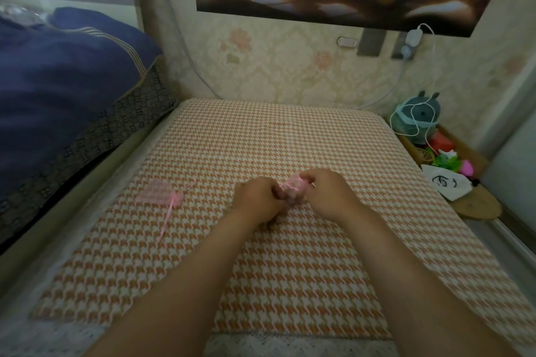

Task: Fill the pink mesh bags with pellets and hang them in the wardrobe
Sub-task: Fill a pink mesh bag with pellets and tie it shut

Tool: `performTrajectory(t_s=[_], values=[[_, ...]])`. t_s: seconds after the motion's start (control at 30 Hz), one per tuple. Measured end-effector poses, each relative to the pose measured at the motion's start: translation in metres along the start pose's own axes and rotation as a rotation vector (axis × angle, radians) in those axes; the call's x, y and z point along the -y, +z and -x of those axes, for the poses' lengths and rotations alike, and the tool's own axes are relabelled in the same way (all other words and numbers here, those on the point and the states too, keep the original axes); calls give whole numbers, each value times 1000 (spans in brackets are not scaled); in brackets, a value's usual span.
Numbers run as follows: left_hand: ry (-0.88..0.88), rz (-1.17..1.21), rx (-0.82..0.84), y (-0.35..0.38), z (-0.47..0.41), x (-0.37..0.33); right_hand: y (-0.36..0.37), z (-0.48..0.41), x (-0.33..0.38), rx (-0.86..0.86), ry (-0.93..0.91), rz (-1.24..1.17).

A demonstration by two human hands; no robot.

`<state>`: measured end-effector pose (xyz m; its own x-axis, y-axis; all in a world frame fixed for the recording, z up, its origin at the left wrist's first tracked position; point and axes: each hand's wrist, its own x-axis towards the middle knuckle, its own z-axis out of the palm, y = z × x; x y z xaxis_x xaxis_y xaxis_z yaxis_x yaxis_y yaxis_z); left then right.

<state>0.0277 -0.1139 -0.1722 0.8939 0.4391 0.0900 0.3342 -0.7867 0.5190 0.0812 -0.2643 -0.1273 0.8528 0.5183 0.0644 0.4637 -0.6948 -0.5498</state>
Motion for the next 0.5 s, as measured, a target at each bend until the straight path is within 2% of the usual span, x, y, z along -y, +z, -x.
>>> performTrajectory(t_s=[0.13, 0.27, 0.5], values=[[-99, 113, -143, -9, -6, 5, 0, -2, -1, -3, -2, 8], [22, 314, -263, -14, -9, -6, 1, -3, -1, 1, -5, 15], [146, 279, -156, -6, -11, -20, -4, -2, -3, 24, -29, -61]])
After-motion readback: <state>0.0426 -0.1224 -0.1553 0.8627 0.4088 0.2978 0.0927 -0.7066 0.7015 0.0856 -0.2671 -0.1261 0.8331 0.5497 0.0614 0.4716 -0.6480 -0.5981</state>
